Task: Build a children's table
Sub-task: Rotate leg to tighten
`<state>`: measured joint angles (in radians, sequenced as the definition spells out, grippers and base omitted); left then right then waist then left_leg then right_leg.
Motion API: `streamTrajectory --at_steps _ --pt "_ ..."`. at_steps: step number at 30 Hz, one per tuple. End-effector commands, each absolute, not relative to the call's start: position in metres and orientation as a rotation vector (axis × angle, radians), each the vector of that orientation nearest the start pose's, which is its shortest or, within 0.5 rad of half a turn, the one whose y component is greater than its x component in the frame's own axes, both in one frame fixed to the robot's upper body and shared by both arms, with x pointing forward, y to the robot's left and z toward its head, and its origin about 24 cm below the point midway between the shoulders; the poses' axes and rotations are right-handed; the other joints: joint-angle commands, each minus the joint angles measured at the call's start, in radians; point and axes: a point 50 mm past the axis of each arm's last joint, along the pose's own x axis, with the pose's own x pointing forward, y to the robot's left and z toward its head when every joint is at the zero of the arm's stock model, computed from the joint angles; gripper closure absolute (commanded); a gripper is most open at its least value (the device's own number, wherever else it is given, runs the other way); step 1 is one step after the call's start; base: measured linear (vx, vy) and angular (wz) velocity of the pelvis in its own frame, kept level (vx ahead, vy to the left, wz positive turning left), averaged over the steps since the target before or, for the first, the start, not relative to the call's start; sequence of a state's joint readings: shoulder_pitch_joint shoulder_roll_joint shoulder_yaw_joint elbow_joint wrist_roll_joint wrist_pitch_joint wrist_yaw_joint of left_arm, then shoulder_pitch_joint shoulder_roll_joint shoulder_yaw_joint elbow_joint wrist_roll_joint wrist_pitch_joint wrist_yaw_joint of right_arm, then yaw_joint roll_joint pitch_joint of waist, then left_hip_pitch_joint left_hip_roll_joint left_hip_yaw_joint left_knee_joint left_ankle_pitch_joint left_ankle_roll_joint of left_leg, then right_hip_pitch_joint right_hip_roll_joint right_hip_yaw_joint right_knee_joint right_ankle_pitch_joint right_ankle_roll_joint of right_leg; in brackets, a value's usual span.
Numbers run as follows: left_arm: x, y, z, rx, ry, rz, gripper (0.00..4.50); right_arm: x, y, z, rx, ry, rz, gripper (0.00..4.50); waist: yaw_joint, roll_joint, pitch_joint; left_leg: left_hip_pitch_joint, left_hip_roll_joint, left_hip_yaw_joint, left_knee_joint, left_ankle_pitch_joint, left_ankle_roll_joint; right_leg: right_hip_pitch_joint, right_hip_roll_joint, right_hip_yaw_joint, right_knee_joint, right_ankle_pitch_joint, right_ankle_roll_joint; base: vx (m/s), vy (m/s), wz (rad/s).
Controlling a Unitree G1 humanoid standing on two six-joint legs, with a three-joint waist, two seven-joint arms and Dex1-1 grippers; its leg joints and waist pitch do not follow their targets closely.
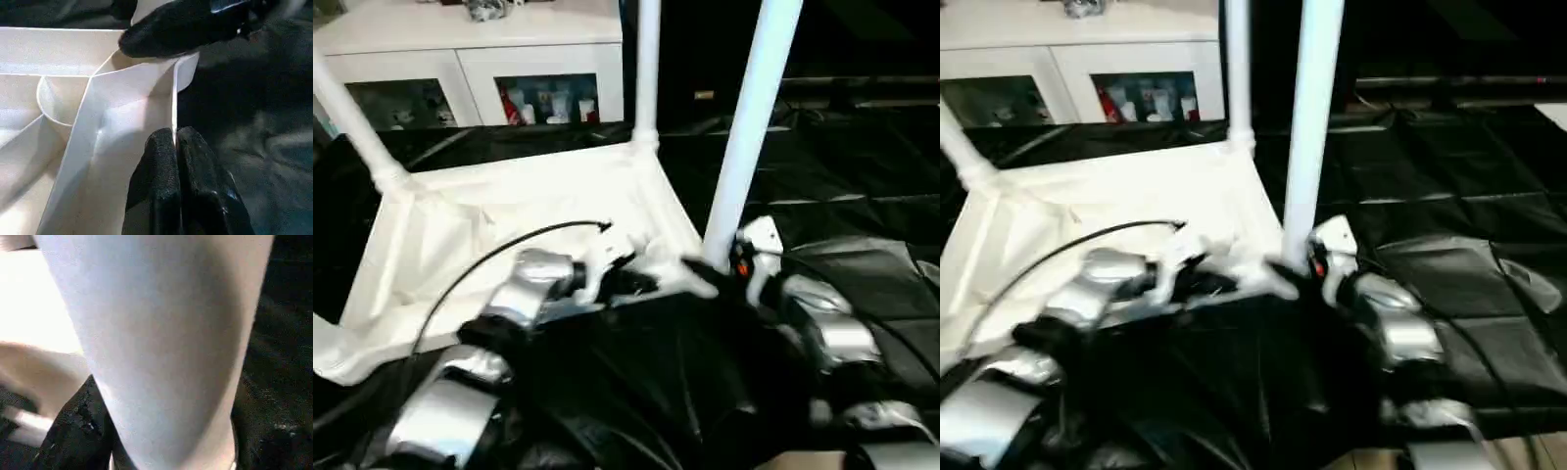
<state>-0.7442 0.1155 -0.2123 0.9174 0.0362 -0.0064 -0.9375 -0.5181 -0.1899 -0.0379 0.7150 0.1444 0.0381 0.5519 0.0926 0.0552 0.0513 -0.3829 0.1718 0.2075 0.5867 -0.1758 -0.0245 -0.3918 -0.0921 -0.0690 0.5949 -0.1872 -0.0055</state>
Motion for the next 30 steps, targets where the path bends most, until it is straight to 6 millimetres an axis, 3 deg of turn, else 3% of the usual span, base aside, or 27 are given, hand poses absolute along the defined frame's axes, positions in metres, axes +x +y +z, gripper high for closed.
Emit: streamTrajectory --at_steps 1,6,7,10,15,16,20,22,24,27,28,29,30 --pt "0.345 0.055 0.05 0.233 0.307 -1.102 4.5 0.325 -0.143 -0.001 0.042 0.396 0.463 1.85 -0.004 -0.004 -0.049 0.035 0.066 -0.043 -0.087 -0.376 -0.016 0.02 -0.076 0.046 -0.096 -0.403 -0.192 0.0 0.0 0.0" --pt "0.344 0.039 0.052 0.222 0.287 -1.108 4.5 0.326 -0.118 -0.003 0.075 0.404 0.474 1.85 -0.008 -0.005 -0.047 0.033 0.063 -0.045 -0.091 -0.414 -0.019 0.021 -0.078 0.046 -0.102 -0.416 -0.177 0.0 0.0 0.0" --pt "0.344 0.038 0.053 0.221 0.285 -1.11 4.5 0.326 -0.116 -0.002 0.085 0.395 0.488 1.29 -0.008 -0.006 -0.046 0.032 0.063 -0.046 -0.092 -0.418 -0.016 0.024 -0.079 0.046 -0.103 -0.425 -0.17 0.0 0.0 0.0" --pt "0.343 0.042 0.052 0.227 0.284 -1.14 4.5 0.327 -0.114 0.005 0.076 0.353 0.546 1.15 -0.007 -0.008 -0.046 0.034 0.064 -0.047 -0.094 -0.424 -0.013 0.024 -0.082 0.047 -0.107 -0.455 -0.16 0.0 0.0 0.0" --pt "0.338 0.053 0.05 0.231 0.285 -1.222 4.5 0.327 -0.122 0.019 0.034 0.288 0.68 0.87 -0.003 -0.018 -0.048 0.029 0.064 -0.043 -0.094 -0.369 0.013 0.031 -0.081 0.047 -0.105 -0.412 -0.168 0.0 0.0 0.0" --pt "0.337 0.055 0.05 0.231 0.286 -1.237 4.5 0.327 -0.123 0.02 0.027 0.282 0.708 0.87 0.001 -0.015 -0.048 0.027 0.066 -0.04 -0.092 -0.342 0.025 0.032 -0.08 0.048 -0.101 -0.383 -0.174 0.0 0.0 0.0" --pt "0.33 0.068 0.048 0.241 0.306 -1.344 4.5 0.319 -0.136 0.032 -0.031 0.266 0.914 0.87 0.005 -0.021 -0.057 0.012 0.066 -0.036 -0.083 -0.236 0.069 0.046 -0.079 0.044 -0.081 -0.247 -0.213 0.0 0.0 0.0" --pt "0.327 0.076 0.046 0.255 0.323 -1.386 4.5 0.314 -0.143 0.036 -0.057 0.272 0.995 0.87 0.006 -0.024 -0.059 0.013 0.068 -0.034 -0.079 -0.204 0.088 0.044 -0.077 0.044 -0.074 -0.191 -0.236 0.0 0.0 0.0" --pt "0.325 0.085 0.045 0.269 0.337 -1.417 4.5 0.31 -0.15 0.039 -0.072 0.285 1.059 0.87 0.011 -0.02 -0.067 0.011 0.068 -0.032 -0.068 -0.138 0.125 0.046 -0.074 0.042 -0.057 -0.067 -0.27 0.0 0.0 0.0" --pt "0.323 0.097 0.046 0.275 0.356 -1.444 4.5 0.305 -0.159 0.042 -0.089 0.305 1.132 0.87 0.018 -0.024 -0.077 0.008 0.066 -0.031 -0.053 -0.068 0.166 0.045 -0.073 0.04 -0.037 0.066 -0.295 0.0 0.0 0.0" --pt "0.322 0.101 0.046 0.277 0.363 -1.452 4.5 0.304 -0.162 0.043 -0.094 0.311 1.149 0.87 0.021 -0.022 -0.072 0.007 0.067 -0.028 -0.052 -0.07 0.183 0.038 -0.071 0.039 -0.04 0.066 -0.301 0.0 0.0 0.0" --pt "0.322 0.104 0.046 0.277 0.368 -1.458 4.5 0.303 -0.164 0.043 -0.094 0.315 1.159 0.87 0.022 -0.024 -0.072 0.006 0.067 -0.029 -0.053 -0.079 0.182 0.04 -0.073 0.038 -0.041 0.048 -0.3 0.0 0.0 0.0" --pt "0.322 0.106 0.047 0.276 0.372 -1.461 4.5 0.303 -0.165 0.043 -0.094 0.318 1.165 0.87 0.025 -0.022 -0.068 0.008 0.07 -0.03 -0.057 -0.12 0.164 0.038 -0.076 0.039 -0.049 -0.034 -0.294 0.0 0.0 0.0"
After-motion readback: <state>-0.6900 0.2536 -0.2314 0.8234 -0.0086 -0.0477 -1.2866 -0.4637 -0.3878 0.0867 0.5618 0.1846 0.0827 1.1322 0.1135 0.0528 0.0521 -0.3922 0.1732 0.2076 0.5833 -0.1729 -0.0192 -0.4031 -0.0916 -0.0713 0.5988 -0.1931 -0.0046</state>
